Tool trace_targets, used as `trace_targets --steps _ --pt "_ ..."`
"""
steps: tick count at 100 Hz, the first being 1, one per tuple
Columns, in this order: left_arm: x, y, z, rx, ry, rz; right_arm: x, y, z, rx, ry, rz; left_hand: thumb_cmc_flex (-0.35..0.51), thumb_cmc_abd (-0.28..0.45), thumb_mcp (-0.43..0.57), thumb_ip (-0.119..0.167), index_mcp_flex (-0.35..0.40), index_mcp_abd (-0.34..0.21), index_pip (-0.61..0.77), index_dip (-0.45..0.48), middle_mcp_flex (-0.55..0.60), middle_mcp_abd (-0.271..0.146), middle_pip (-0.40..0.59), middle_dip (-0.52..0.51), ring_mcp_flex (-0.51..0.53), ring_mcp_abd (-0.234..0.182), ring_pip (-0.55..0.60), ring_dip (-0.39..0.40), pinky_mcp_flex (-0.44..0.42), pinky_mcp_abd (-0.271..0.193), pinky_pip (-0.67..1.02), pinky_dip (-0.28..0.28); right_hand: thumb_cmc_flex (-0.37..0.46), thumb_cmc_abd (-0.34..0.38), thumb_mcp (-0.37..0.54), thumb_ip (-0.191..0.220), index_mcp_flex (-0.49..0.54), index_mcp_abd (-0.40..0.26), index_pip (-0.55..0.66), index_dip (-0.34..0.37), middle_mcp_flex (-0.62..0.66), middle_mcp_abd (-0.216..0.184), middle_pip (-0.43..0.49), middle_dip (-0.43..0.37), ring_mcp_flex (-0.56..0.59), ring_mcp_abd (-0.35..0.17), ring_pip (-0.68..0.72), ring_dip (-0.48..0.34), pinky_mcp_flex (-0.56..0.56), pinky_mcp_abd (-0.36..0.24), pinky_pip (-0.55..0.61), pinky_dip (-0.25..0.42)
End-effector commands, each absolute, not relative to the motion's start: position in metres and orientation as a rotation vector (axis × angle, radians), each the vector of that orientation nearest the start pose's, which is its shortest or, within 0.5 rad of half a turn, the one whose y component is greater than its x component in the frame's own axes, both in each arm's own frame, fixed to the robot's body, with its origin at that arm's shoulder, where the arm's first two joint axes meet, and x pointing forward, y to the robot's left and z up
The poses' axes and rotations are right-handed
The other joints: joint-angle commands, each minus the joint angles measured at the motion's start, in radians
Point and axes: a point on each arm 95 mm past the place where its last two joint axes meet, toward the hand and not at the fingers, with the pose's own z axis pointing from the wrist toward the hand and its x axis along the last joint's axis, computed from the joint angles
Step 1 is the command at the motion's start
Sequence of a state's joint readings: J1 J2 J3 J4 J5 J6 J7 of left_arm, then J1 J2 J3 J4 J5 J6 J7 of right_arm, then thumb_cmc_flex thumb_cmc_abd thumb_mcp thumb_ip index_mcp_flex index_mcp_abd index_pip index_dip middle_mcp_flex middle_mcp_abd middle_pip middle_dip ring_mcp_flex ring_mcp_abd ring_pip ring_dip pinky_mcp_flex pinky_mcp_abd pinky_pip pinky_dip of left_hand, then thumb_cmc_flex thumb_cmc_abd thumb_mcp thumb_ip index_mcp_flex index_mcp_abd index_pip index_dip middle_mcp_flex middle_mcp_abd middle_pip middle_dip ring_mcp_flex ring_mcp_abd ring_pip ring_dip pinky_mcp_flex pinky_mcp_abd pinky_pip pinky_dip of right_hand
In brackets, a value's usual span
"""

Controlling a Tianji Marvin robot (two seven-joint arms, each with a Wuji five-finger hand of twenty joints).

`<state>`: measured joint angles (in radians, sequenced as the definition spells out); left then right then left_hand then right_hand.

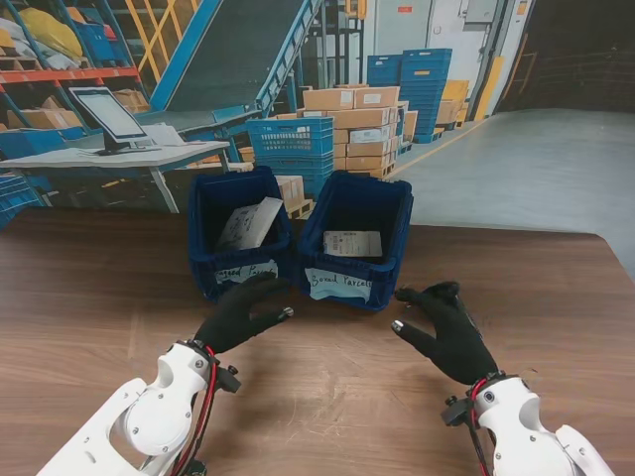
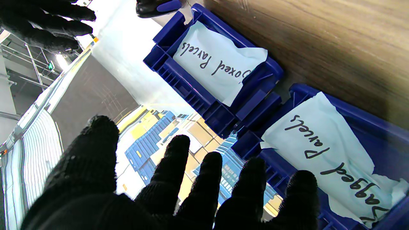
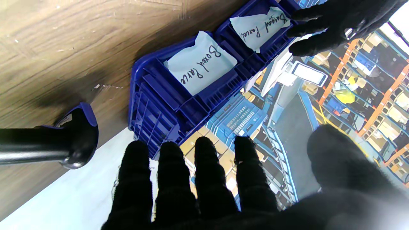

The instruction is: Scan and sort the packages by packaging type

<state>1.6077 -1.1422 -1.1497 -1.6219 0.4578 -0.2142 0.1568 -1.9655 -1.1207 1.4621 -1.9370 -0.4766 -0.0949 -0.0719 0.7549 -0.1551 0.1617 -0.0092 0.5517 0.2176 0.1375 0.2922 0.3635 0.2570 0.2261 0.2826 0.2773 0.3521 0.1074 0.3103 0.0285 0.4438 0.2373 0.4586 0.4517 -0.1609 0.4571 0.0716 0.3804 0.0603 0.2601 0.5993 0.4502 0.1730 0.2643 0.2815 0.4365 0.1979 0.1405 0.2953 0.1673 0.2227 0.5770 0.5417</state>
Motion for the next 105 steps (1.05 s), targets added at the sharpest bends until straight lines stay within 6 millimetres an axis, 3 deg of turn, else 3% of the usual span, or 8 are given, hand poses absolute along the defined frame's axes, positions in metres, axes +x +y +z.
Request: trace_targets --steps 1,105 --pt "0.3722 -0.0501 -0.3223 -1.582 1.178 -2.127 0.3067 -0.0226 -0.2973 -2.155 -1.331 -2.451 0.027 0.037 -0.022 0.018 -0.008 -0.011 0.006 -0.012 -0.025 -0.008 -0.014 -0.009 -0.057 -0.015 -0.026 -0.014 -0.013 -0.030 -0.039 -0.012 -0.020 0.042 -0.018 -0.022 -0.018 -0.009 -0.006 -0.002 -0.009 -0.021 -0.016 -0.002 -0.009 -0.030 -0.005 -0.020 0.000 -0.026 -0.013 -0.008" --pt "0.3668 -0.0522 -0.3293 -1.613 1.191 -2.134 0.3063 -0.0187 -0.2987 -2.146 -1.300 -2.465 0.032 0.043 -0.034 0.020 -0.012 -0.003 -0.004 -0.011 -0.033 -0.004 -0.020 -0.008 -0.064 -0.017 -0.028 -0.014 -0.016 -0.030 -0.056 -0.008 -0.014 0.043 -0.024 -0.021 -0.016 -0.006 -0.004 -0.003 -0.008 -0.019 -0.011 -0.003 -0.008 -0.031 -0.003 -0.020 -0.002 -0.025 -0.007 -0.022"
